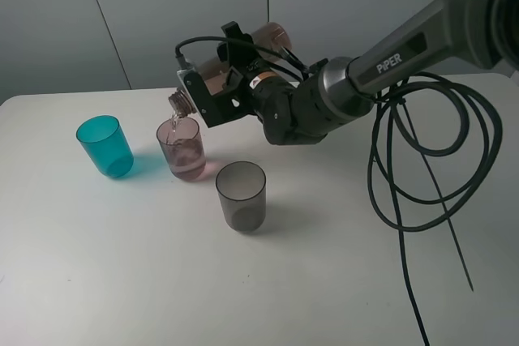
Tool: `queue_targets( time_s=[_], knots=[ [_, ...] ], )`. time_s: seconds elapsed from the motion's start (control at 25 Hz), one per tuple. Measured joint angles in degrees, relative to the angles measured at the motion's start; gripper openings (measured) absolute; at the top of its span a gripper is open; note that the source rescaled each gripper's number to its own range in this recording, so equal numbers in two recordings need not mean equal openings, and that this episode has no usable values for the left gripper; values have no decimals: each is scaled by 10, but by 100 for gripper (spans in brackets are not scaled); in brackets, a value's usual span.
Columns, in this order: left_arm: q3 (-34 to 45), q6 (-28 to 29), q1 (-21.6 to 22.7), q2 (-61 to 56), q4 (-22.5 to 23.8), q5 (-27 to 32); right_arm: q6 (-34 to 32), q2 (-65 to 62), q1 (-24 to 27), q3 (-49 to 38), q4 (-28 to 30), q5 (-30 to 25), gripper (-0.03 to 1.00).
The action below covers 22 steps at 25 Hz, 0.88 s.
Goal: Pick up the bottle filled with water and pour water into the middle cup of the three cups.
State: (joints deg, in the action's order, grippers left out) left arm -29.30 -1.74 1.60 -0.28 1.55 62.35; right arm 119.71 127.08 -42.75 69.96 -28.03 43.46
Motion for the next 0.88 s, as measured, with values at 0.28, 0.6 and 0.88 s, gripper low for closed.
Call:
queue_targets(
  time_s=[0.28, 0.6, 0.88],
  knots=[
    [0, 0, 0, 0, 1, 0, 0, 0, 0, 0, 20, 0, 0],
    [0, 0, 0, 0, 18, 0, 0, 0, 0, 0, 31, 0, 0],
    [0, 0, 0, 0, 21, 0, 0, 0, 0, 0, 35, 1, 0]
  ],
)
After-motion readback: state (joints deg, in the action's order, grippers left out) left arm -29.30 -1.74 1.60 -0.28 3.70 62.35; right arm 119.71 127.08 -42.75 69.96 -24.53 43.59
